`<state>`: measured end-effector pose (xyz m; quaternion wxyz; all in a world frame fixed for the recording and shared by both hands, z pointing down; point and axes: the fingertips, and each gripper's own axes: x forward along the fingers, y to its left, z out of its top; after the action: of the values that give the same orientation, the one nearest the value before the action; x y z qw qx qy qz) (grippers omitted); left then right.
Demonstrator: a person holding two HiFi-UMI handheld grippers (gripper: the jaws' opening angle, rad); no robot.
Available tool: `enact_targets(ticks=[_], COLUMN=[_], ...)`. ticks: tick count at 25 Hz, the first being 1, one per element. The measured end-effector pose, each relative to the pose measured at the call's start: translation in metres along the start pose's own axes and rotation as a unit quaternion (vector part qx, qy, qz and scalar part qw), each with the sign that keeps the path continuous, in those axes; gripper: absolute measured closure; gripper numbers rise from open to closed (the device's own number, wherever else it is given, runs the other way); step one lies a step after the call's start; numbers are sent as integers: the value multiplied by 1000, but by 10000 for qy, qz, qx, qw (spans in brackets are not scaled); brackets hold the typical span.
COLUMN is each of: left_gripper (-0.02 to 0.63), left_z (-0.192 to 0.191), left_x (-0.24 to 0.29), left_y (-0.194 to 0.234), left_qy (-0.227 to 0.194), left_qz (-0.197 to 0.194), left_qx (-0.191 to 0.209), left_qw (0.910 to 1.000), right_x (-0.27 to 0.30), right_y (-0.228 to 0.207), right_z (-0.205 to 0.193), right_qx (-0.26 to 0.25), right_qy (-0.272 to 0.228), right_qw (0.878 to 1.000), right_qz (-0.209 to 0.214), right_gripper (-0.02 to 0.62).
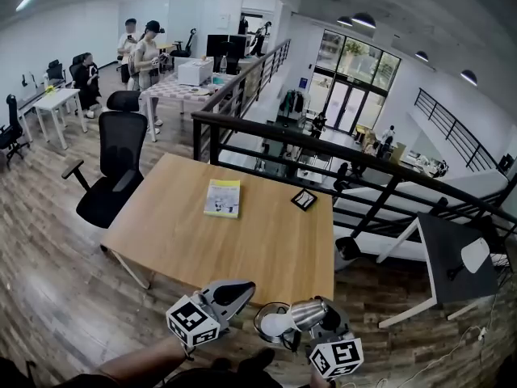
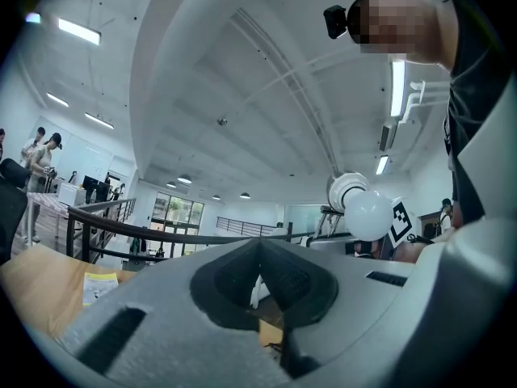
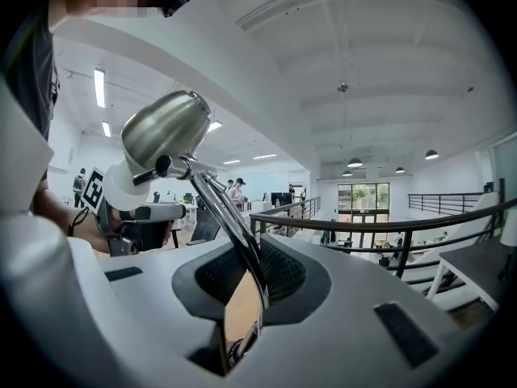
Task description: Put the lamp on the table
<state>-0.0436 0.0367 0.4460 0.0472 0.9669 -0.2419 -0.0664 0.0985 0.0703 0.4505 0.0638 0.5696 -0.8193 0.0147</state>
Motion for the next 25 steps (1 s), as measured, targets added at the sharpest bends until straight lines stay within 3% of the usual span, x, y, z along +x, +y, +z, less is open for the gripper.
enact_targets(ticks=[15,25], left_gripper=[598,598], left_z=[-8,-13], left_x=[85,168], left_y=[36,51], left_qy=[56,-89], left_qz=[209,550], left_qx=[-3,-3], left_qw=[9998,9984], right_x=[57,86], right_y=[-80,-149], right_z=[1,2], right_qx=[6,-63], right_qy=[-9,-19], right_qw=[9996,9970], right_qz=[298,766], right_gripper=[543,541])
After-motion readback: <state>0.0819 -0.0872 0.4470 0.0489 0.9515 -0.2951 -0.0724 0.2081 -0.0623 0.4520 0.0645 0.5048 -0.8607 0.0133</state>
